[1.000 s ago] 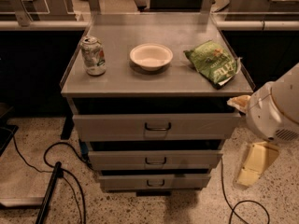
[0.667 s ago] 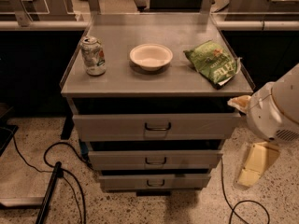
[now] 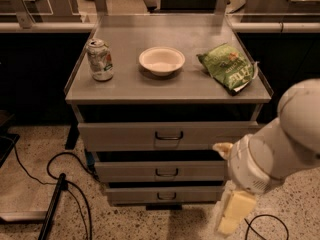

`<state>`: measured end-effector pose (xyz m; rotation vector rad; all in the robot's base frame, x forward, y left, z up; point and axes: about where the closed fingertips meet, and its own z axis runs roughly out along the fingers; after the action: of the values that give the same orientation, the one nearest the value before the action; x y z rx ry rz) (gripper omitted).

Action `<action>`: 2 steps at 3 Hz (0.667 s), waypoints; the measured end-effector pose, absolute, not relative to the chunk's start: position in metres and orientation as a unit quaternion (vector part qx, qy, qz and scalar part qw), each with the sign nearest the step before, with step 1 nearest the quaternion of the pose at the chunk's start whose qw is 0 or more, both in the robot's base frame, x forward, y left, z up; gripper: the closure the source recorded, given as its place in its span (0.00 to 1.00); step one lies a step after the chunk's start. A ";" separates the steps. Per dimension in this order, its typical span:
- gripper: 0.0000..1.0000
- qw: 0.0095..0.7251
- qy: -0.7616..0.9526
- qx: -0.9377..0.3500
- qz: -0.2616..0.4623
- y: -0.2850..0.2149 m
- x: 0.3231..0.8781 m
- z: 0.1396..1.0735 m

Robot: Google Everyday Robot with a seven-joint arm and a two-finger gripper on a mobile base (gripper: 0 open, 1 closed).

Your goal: Open middle drawer

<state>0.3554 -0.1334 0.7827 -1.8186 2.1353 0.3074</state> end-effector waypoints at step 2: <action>0.00 0.155 0.742 -0.635 0.150 -0.103 0.340 0.732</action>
Offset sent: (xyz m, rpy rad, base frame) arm -0.0120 0.0258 -0.0412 0.0530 0.0504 0.0179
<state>0.3404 -0.1030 0.7322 -1.8182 2.1249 0.4309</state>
